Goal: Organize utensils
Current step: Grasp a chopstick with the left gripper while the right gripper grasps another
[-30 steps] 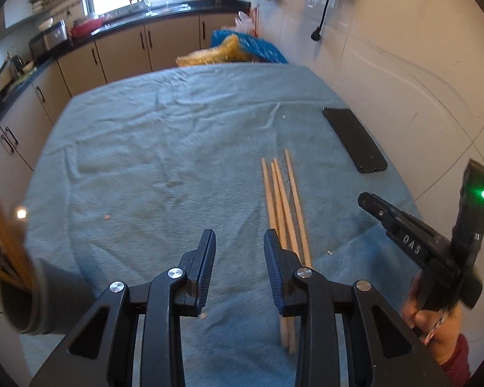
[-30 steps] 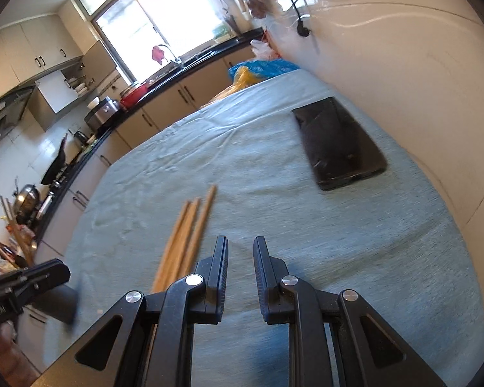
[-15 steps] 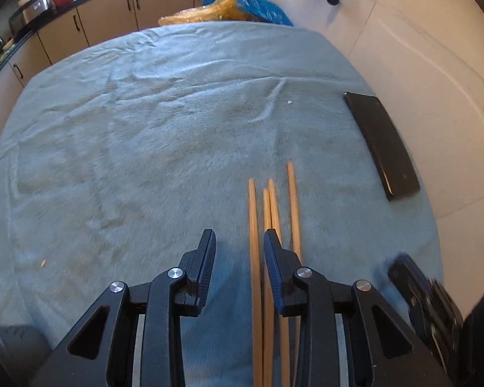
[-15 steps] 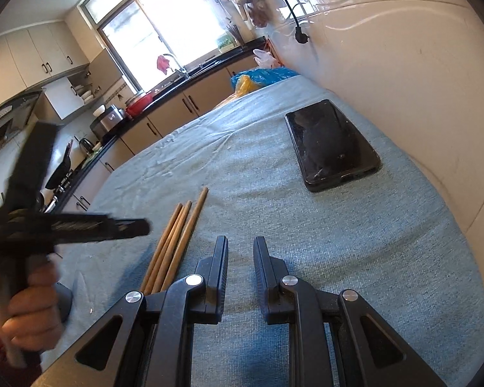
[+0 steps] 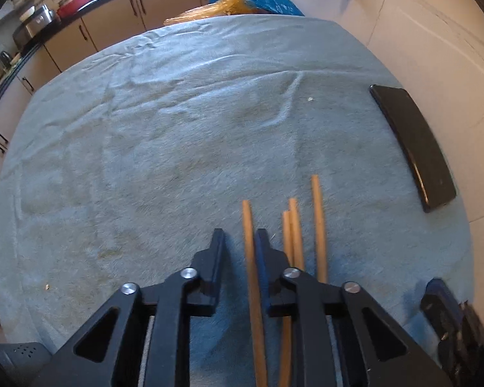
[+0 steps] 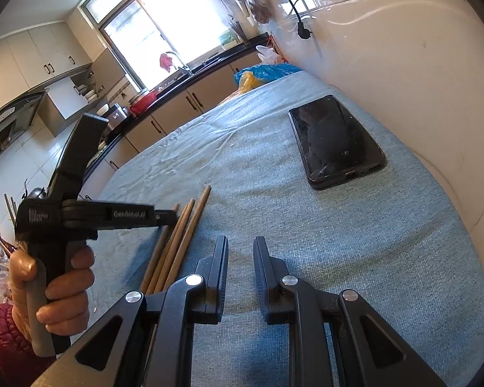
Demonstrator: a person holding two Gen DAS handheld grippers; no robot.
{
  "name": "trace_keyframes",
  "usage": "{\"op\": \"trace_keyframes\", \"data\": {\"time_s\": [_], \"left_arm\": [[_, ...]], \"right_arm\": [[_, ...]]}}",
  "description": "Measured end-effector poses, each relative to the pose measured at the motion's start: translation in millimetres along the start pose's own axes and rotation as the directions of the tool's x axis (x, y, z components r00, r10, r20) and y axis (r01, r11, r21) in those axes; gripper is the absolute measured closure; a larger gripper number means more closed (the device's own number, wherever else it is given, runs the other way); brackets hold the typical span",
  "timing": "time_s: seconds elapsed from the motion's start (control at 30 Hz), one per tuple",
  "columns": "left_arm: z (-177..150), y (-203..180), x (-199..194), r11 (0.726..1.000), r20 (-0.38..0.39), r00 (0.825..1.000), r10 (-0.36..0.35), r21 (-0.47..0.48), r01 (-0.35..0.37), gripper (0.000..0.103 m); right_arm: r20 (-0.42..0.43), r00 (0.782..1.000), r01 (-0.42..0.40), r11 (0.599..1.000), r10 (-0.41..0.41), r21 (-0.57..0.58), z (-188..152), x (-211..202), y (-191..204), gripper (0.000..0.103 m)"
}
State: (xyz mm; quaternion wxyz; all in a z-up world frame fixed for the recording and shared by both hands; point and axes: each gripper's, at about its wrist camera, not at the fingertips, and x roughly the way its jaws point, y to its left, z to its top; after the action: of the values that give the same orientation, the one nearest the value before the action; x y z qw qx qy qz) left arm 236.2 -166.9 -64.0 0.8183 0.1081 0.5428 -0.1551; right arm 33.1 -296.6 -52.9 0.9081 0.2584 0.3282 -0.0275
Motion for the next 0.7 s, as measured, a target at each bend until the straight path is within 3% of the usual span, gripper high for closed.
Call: {"op": "trace_keyframes", "data": {"time_s": [0.13,0.23,0.33,0.4,0.53,0.7], "left_arm": [[-19,19,-9,1.0,0.009,1.0,-0.008,-0.021,0.008,0.095],[-40,36,-18,0.999,0.02,1.0,-0.024,-0.034,0.025,0.095],[-57,49,-25,0.998,0.031,0.998,-0.048,-0.041,0.049,0.095],[-64,53,-28,0.997,0.042,0.997,-0.068,-0.037,0.069,0.095],[-70,52,-29,0.997,0.071,0.995,-0.066,-0.025,0.068,0.095],[-77,55,-34,0.996,0.09,0.992,-0.084,-0.02,0.086,0.095]], "right_arm": [[-0.001,1.0,0.003,1.0,-0.003,0.0,0,1,0,0.086],[-0.016,1.0,0.012,1.0,-0.012,0.003,1,4,2,0.086],[-0.066,0.998,0.023,1.0,-0.022,0.016,5,10,3,0.086],[-0.127,0.992,-0.018,0.999,0.025,0.051,14,14,10,0.086],[-0.177,0.983,-0.033,0.999,0.04,0.043,40,24,34,0.084],[-0.31,0.95,0.024,1.0,-0.023,0.001,72,74,63,0.081]]}}
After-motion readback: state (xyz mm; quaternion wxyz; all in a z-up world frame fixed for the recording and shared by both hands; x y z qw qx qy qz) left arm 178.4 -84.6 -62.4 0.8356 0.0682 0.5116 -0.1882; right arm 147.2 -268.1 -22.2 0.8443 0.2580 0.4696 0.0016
